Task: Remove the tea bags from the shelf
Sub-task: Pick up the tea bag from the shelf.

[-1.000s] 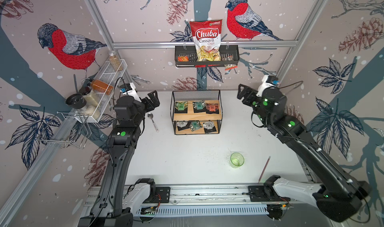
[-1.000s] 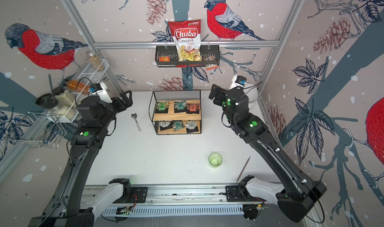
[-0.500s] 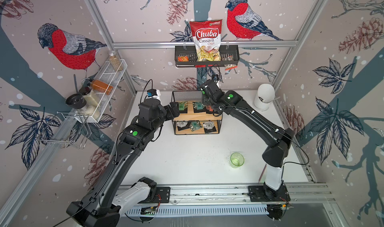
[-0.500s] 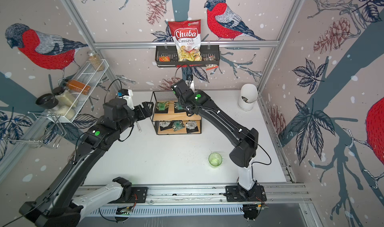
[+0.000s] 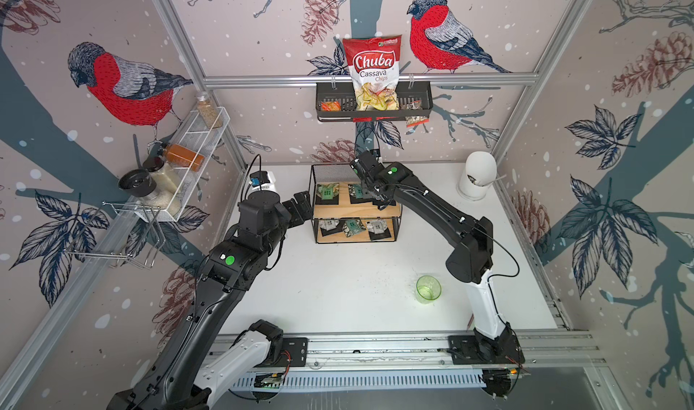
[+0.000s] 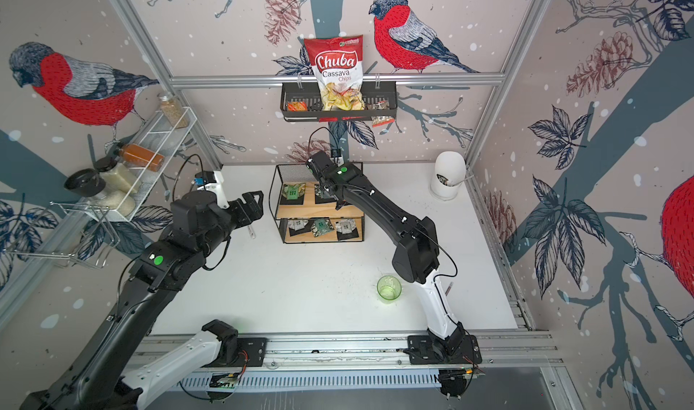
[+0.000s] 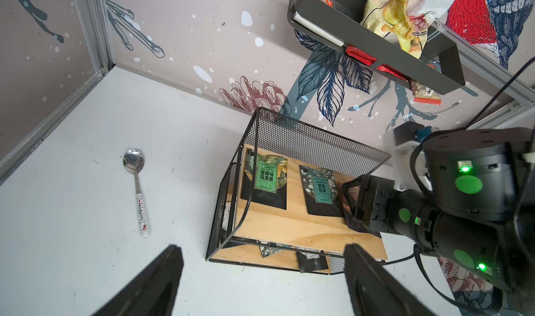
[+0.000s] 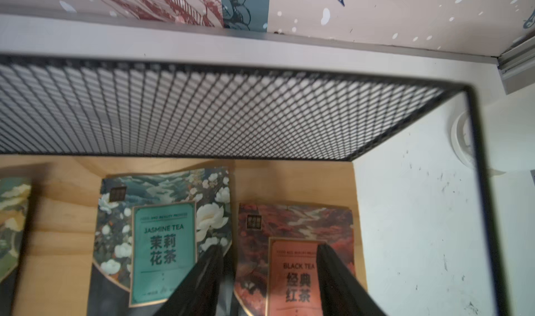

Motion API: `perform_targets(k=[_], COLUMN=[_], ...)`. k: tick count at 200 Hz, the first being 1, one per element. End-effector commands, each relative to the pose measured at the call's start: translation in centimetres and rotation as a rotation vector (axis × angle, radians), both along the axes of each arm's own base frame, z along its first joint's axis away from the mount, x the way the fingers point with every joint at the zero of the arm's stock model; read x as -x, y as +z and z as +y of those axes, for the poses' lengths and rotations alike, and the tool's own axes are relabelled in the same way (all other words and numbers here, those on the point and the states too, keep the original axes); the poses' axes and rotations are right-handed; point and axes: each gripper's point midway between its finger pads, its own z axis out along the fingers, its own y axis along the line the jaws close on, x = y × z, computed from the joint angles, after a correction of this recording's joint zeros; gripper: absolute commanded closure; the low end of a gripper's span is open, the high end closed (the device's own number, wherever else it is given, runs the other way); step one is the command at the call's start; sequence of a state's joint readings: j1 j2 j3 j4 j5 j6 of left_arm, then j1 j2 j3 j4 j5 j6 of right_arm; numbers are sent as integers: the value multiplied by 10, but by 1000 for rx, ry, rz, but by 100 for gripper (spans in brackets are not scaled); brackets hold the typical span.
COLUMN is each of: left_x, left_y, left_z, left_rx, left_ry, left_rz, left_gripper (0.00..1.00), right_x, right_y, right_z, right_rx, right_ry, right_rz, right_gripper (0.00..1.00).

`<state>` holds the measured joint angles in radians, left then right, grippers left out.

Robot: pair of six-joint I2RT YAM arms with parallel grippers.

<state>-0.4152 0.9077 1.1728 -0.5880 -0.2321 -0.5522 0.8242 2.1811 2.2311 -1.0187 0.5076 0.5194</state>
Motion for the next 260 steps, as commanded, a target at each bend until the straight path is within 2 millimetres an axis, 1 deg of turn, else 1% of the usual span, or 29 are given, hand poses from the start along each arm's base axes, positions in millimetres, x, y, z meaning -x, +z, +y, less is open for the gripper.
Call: perform_targets(k=[1,10,29,43,66,83,104,118,134,163,183,231,260], left_x=[-1,-1,-2,-3,-4,-4,-3,-3,-3,-4,-4,-1,-1], left_y=[4,6,9,10,10,8,10,10,10,13,15,18,18], left_z=[1,1,1,1,0,0,1,1,0,-2,-2,-1,-2], left_rx=[4,6,8,9,14,9,11,9,11,18,18,16,22], left_ry=[12,13,14,17,13,15,13,12,11,1,-1,-3,-8], left_rz=[-5,-8,-17,-20,-20,-16,-21,-22,-23,-30,-35,-45,-50], left_gripper=[10,10,10,10,10,10,11,11,11,12,12,14,15], right_x=[10,12,18,21,26,30,34,37,39,36,34,33,34], right_y=[-9,-8,-5,-3,-7,-9,-7,-5,-11,-26,-26,-33,-29], right_z=[-7,-9,-7,-7,-5,-3,-9,-11,-11,-16,-13,-14,-11], right_rx=[42,54,66,71,62,63,68,50,28,36,37,64,66], right_ry=[-12,-21,-20,-26,-17,-11,-26,-22,-4,-4,11,12,21], right_rz=[48,46,35,28,41,46,49,42,56,93,89,97,81], right_gripper=[41,39,36,36,36,38,42,43,44,52,56,82,96])
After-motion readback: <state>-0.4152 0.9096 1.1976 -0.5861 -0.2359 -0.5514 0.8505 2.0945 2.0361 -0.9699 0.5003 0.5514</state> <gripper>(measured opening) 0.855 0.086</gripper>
